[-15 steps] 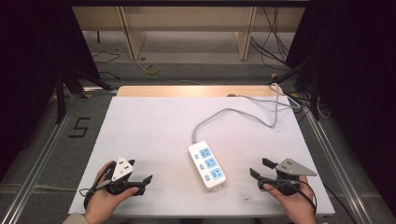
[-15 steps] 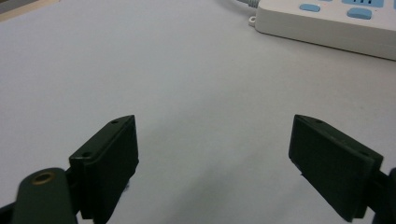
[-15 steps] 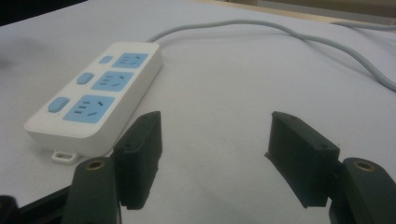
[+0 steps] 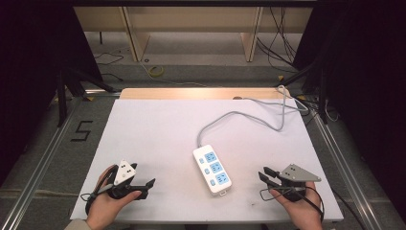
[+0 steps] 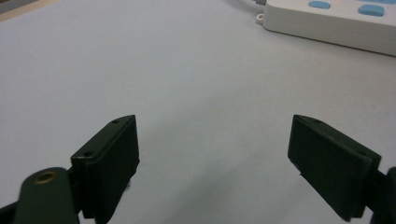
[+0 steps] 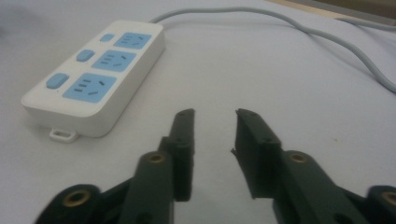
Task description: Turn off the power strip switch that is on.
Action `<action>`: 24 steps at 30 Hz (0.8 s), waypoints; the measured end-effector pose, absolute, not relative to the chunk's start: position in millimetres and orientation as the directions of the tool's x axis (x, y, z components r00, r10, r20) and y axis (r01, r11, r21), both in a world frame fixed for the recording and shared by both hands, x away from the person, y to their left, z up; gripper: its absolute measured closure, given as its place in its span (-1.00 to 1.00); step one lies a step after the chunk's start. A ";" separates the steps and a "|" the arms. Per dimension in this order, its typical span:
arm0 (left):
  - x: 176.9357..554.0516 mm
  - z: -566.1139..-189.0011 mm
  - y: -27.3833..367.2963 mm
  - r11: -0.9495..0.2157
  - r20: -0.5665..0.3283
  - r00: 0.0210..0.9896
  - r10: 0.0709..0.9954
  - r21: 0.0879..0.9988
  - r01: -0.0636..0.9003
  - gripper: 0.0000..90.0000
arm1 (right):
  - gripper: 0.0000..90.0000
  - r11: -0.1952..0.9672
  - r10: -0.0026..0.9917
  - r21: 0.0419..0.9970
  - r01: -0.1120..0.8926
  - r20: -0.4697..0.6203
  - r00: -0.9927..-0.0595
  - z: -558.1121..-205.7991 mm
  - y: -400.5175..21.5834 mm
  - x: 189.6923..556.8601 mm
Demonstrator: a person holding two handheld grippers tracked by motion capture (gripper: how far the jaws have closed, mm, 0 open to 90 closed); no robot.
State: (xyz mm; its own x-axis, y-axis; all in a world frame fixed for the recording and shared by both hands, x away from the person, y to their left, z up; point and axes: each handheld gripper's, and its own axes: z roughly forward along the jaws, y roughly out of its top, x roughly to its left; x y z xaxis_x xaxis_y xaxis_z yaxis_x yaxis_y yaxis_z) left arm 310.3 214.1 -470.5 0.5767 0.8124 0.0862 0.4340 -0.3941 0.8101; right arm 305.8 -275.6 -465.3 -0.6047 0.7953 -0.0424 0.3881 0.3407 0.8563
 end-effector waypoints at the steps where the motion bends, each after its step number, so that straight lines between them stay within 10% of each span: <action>1: 310.3 -470.5 214.1 -0.394 0.086 0.577 0.812 0.810 0.434 -0.64 | 0.78 0.348 0.793 0.855 0.384 -0.049 -0.608 -464.8 -275.6 305.6; 24: 312.2 -473.2 214.5 -0.396 0.079 0.568 0.819 0.795 0.460 -0.61 | 1.00 0.386 0.787 0.841 0.379 -0.086 -0.611 -452.8 -270.8 305.5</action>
State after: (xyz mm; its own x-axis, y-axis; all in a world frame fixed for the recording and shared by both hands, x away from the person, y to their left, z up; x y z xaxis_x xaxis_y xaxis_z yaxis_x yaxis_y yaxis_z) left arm 312.2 214.5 -473.2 0.5684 0.8190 0.0790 0.4601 -0.3960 0.7947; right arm 305.5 -270.8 -452.8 -0.6112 0.7868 -0.0857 0.3787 0.3857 0.8413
